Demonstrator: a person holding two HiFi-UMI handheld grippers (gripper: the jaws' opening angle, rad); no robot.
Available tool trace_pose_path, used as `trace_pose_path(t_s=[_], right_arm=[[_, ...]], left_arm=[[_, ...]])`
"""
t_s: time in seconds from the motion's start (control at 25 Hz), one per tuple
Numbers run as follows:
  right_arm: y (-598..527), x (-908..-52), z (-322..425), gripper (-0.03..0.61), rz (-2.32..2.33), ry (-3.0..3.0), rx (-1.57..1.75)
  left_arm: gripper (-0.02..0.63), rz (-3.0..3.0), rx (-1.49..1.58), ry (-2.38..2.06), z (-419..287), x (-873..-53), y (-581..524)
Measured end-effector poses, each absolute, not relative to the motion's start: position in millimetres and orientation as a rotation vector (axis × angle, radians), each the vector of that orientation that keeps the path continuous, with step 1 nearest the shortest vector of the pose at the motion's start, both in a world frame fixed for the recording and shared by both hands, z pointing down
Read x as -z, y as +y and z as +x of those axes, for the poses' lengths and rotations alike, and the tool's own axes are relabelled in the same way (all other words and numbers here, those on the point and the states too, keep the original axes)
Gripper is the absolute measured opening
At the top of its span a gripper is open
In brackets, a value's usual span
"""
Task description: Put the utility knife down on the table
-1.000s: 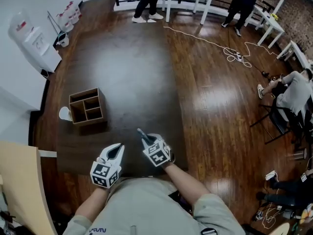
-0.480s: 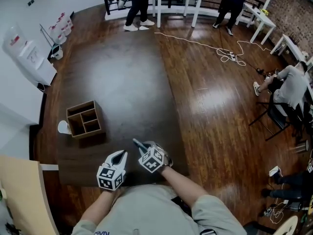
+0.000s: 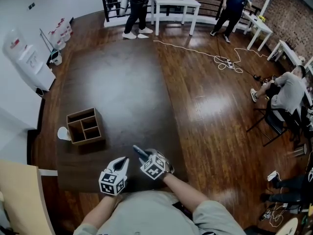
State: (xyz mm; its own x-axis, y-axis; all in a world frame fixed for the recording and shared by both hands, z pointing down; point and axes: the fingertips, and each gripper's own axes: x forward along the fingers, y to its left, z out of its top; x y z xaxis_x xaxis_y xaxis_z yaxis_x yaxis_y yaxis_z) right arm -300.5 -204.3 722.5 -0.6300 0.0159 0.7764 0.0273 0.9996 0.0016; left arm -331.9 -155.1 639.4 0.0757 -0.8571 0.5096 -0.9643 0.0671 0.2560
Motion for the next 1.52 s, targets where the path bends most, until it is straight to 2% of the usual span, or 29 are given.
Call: trace_pose_path(t_s=[0.48, 0.84, 1.16, 1.52], right_arm=[[-221, -713, -271, 0.155, 0.112, -2.286, -0.012], [-226, -671, -256, 0.153, 0.254, -2.413, -0.092], [-195, -627, -246, 0.003, 0.337, -2.554, -0.172], [-133, -603, -198, 0.003, 0.418, -2.621, -0.245]], left_arm=[[0.002, 1.832, -0.241, -1.795, -324, -637, -153], [0.002, 1.833, -0.2, -1.812, -312, -633, -146], [0.002, 1.867, -0.169, -1.832, -308, -614, -124], [0.002, 1.946, -0.119, -1.83, -260, -597, -68]])
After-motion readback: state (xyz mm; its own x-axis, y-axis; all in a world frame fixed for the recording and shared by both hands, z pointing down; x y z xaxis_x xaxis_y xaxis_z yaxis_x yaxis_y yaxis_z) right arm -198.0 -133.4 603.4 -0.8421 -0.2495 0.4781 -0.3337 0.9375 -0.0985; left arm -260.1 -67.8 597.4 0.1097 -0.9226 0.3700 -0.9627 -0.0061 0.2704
